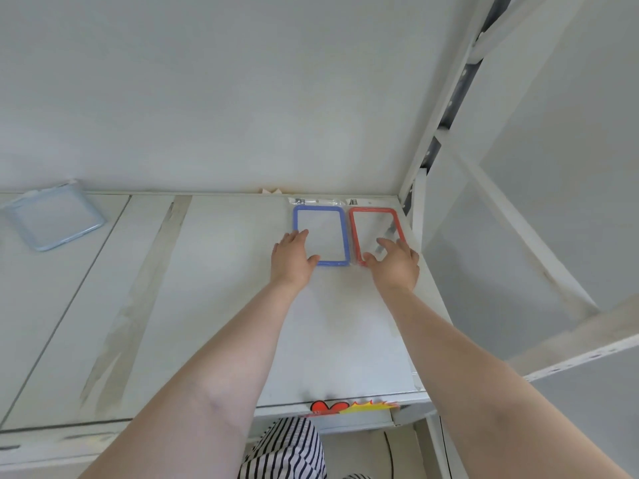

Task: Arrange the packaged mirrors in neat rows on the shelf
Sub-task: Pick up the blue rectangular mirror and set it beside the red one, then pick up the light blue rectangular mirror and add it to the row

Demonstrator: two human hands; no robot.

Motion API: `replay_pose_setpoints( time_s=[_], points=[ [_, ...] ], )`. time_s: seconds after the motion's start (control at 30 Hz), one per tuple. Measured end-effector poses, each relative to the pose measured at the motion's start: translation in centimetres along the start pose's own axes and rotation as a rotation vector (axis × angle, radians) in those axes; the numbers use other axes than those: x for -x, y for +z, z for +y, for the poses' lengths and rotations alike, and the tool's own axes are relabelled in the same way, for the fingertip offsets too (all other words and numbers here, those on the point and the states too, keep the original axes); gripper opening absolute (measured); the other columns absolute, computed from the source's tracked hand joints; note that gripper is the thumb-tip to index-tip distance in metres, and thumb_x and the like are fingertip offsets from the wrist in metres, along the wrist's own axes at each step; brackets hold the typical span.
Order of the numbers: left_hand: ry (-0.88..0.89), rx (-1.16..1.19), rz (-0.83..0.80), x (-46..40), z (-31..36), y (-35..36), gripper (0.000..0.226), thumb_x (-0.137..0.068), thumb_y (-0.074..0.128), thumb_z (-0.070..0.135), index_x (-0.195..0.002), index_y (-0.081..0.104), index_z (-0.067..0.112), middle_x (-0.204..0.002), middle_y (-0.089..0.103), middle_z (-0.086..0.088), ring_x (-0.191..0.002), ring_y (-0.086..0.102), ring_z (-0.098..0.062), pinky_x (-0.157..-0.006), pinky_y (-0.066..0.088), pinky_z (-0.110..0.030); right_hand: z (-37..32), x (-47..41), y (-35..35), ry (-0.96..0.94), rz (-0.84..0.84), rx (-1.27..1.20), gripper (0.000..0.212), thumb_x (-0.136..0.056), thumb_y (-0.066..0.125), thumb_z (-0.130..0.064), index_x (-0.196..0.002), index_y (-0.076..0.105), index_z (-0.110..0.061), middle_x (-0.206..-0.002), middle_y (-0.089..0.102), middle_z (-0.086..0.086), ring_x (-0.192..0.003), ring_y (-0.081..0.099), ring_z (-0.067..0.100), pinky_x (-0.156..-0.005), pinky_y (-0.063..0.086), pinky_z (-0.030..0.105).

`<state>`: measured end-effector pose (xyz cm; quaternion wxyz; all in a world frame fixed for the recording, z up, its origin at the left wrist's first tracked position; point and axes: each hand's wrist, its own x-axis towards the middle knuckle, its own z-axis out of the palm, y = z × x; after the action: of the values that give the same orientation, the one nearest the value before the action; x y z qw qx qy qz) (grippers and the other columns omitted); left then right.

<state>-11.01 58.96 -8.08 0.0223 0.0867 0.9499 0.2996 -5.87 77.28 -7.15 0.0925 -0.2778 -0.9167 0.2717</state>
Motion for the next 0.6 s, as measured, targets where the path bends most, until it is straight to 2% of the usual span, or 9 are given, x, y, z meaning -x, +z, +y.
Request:
replay_pose_setpoints(
  time_s=[0.07, 0.13, 0.23, 0.4, 0.6],
  points=[
    [0.014, -0.028, 0.007, 1.8, 0.1, -2.3, 0.054, -0.091, 0.057, 0.022, -0.142, 0.041, 0.015, -0.141, 0.049, -0.009, -0.131, 0.045, -0.028, -0.109, 0.036, -0.035, -1.0, 1.4, -1.0, -0.039, -0.047, -0.050, 0.040, -0.087, 0.062, -0.035, -0.125, 0.060, -0.024, -0.133, 0.056, 0.004, -0.119, 0.053, 0.025, -0.096, 0.048, 0.038],
    [0.003, -0.053, 0.013, 4.3, -0.1, -4.4, 0.048, -0.090, 0.055, 0.018, -0.138, 0.047, 0.016, -0.133, 0.054, -0.008, -0.124, 0.051, -0.027, -0.103, 0.040, -0.034, -1.8, 3.6, -1.8, -0.091, -0.119, -0.059, 0.034, -0.088, 0.062, -0.030, -0.121, 0.061, -0.021, -0.124, 0.061, 0.005, -0.111, 0.060, 0.025, -0.090, 0.052, 0.036],
    [-0.064, -0.060, 0.016, 8.7, -1.3, -6.7, 0.044, -0.090, 0.055, 0.018, -0.133, 0.053, 0.017, -0.129, 0.057, -0.006, -0.119, 0.055, -0.026, -0.099, 0.044, -0.033, -3.1, 7.5, -2.4, -0.162, -0.215, -0.017, 0.035, -0.088, 0.064, -0.029, -0.122, 0.060, -0.022, -0.127, 0.059, 0.003, -0.118, 0.055, 0.022, -0.094, 0.050, 0.036],
    [-0.178, -0.127, 0.004, 14.6, -4.8, -10.0, 0.043, -0.090, 0.055, 0.021, -0.133, 0.052, 0.018, -0.128, 0.058, -0.005, -0.119, 0.055, -0.026, -0.098, 0.044, -0.034, -6.1, 13.0, -2.0, -0.310, -0.330, 0.083, 0.040, -0.088, 0.063, -0.032, -0.127, 0.058, -0.025, -0.130, 0.057, 0.002, -0.124, 0.047, 0.022, -0.093, 0.046, 0.034],
    [-0.168, -0.238, -0.039, 18.6, -8.2, -14.5, 0.049, -0.089, 0.056, 0.024, -0.137, 0.048, 0.021, -0.128, 0.058, -0.005, -0.119, 0.054, -0.026, -0.096, 0.044, -0.034, -10.0, 19.1, -1.0, -0.474, -0.397, 0.175, 0.044, -0.089, 0.062, -0.029, -0.131, 0.055, -0.025, -0.134, 0.055, 0.001, -0.126, 0.045, 0.022, -0.096, 0.044, 0.033]
  ],
)
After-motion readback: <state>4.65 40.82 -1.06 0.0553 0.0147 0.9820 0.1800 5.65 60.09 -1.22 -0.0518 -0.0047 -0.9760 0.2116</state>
